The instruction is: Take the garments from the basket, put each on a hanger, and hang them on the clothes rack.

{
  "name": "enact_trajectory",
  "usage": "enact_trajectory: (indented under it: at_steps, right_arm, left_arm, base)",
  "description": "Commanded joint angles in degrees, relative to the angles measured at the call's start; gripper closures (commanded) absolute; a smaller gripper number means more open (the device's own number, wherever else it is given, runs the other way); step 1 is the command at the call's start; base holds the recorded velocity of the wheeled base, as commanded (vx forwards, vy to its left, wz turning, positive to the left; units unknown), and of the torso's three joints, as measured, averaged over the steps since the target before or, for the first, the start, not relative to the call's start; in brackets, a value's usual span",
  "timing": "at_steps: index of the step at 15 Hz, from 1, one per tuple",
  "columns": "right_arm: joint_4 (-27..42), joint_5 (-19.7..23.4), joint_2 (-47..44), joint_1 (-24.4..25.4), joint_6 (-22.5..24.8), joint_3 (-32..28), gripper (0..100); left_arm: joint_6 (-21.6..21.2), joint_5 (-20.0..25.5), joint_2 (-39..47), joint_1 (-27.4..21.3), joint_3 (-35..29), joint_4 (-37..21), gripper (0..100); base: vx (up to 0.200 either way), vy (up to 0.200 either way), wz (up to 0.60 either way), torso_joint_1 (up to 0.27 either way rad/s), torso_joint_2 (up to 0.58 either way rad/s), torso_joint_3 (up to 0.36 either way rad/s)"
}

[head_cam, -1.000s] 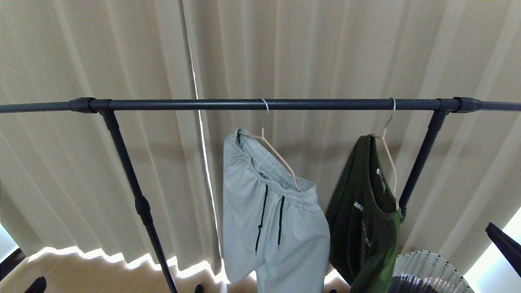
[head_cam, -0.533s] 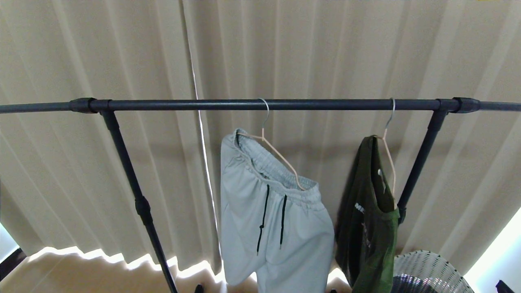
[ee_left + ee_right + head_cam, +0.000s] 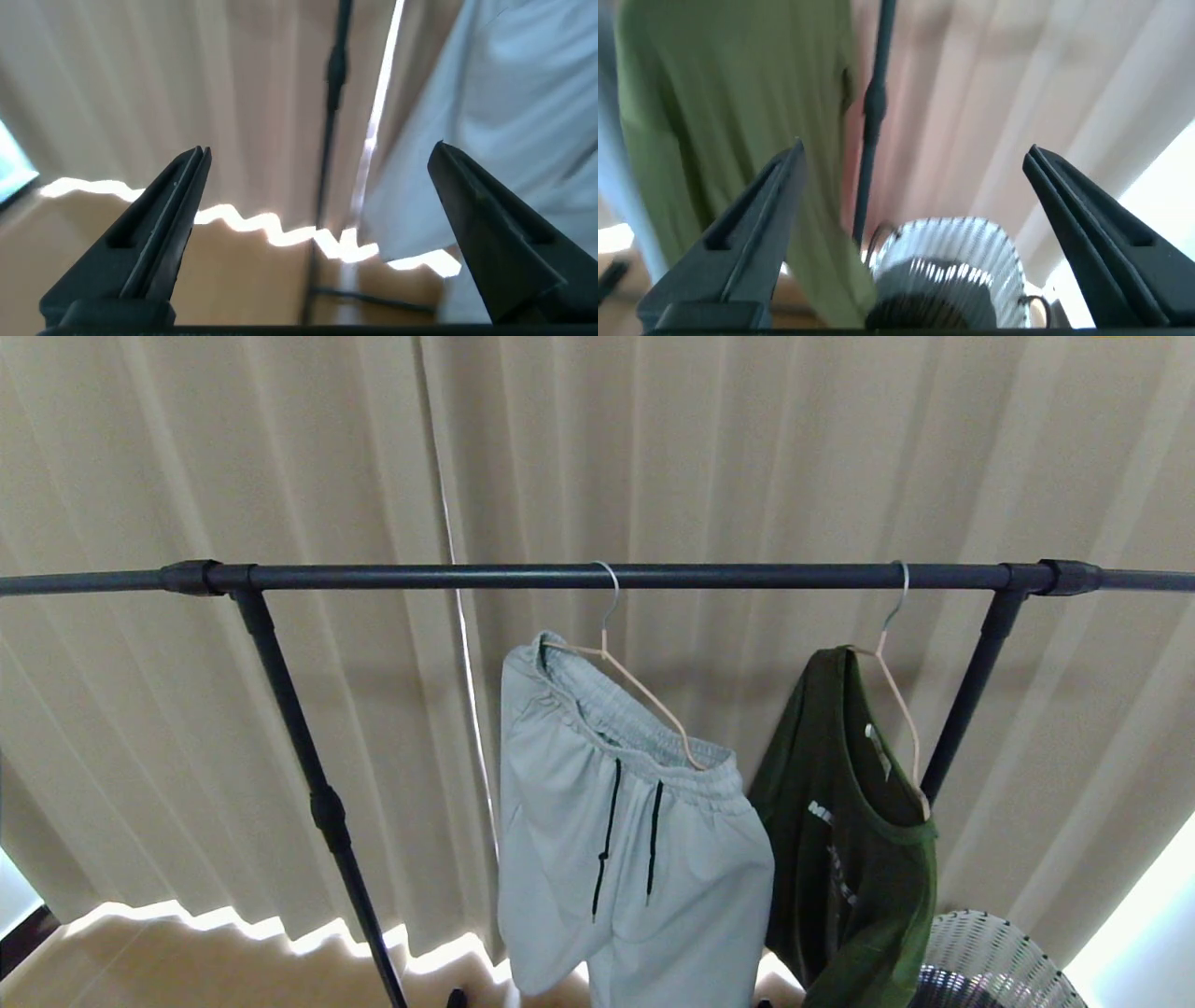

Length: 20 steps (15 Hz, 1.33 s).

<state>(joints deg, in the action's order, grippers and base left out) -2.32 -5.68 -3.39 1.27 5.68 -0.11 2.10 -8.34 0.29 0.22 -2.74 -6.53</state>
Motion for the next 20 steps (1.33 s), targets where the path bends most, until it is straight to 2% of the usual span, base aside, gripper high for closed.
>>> enact_trajectory:
  at_steps: [1,4,6,7,20]
  right_arm:
    - [0.21,-0.56,3.21,-0.65,-0.5,0.02,0]
    - [2.05,1.46,3.3,-0.65,-3.4,0.02,0]
    - [2.76,6.47,3.21,-0.65,-4.54,-0.07,0]
    - [2.76,7.17,3.21,-0.65,-4.54,-0.07,0]
    - [2.67,7.17,3.3,-0.65,-4.89,-0.07,0]
  left_arm:
    - [0.63,0.25,-0.29,0.04,0.19,0.21,0]
    - [0.45,0.43,-0.29,0.04,0.19,0.21,0]
    - [0.45,0.43,-0.29,0.04,0.19,0.21,0]
    - [0.45,0.43,-0.29,0.04,0.19,0.21,0]
    - [0.45,0.43,-0.29,0.04,0.19,0.29,0]
  base:
    - [0.0,0.0,0.0,0.0,0.0,0.0]
    - [0.0,0.0,0.0,0.0,0.0,0.0]
    - [0.0,0.0,0.0,0.0,0.0,0.0]
    - [0.0,0.0,0.0,0.0,0.0,0.0]
    - [0.0,0.0,0.0,0.0,0.0,0.0]
